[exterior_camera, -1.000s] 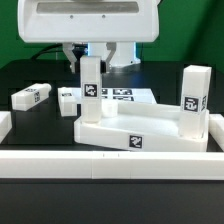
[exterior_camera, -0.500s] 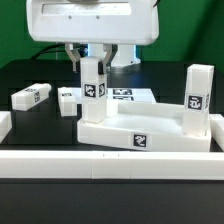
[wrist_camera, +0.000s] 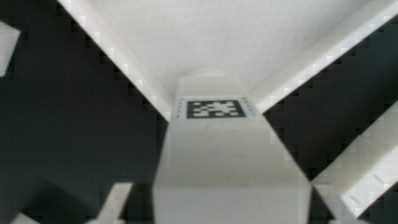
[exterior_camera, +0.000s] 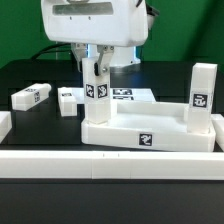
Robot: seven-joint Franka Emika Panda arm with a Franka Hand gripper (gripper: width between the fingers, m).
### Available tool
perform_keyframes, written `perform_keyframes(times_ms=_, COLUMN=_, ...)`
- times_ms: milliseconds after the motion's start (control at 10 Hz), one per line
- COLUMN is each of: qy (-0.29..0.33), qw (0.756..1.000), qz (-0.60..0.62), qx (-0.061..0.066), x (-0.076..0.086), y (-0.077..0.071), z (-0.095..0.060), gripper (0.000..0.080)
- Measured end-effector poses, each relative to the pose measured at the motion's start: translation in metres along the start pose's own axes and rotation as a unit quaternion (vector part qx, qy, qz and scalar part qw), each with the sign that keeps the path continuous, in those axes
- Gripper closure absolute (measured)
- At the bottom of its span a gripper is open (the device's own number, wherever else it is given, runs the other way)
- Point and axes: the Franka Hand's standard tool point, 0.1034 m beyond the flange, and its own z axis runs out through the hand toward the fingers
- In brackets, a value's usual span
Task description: Assemble desk
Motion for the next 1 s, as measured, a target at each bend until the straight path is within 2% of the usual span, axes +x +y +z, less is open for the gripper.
perform_keyframes(times_ms=200, qy=0.001, qw=1.000, qz=-0.004, qx=0.000, x=-0.0006, y=-0.0007, z=0.0001, gripper=0.0509)
perform_keyframes(times_ms=300, qy=0.000, qw=0.999, qz=-0.037, qx=0.000, x=-0.0013, y=-0.0012, z=0.0002, gripper=0.0285)
perform_keyframes(times_ms=400, qy=0.001, qw=0.999, qz=-0.054, qx=0.000, x=-0.0021, y=-0.0022, z=0.0002, gripper=0.0193)
perform_keyframes(times_ms=500, qy=0.002, qw=0.995, qz=-0.096, qx=-0.002, x=-0.0039, y=-0.0035, z=0.0005, gripper=0.0193)
perform_keyframes(times_ms=600, qy=0.004, qw=0.986, qz=-0.166, qx=-0.004, x=-0.0048, y=-0.0046, z=0.0009, gripper=0.0158)
perform_keyframes(times_ms=900, qy=0.005, qw=0.954, qz=-0.301, qx=-0.004, x=-0.0077, y=-0.0078, z=0.0021, gripper=0.0151)
perform_keyframes(times_ms=1000, qy=0.004, qw=0.935, qz=-0.355, qx=-0.004, x=-0.0085, y=-0.0083, z=0.0022, gripper=0.0151)
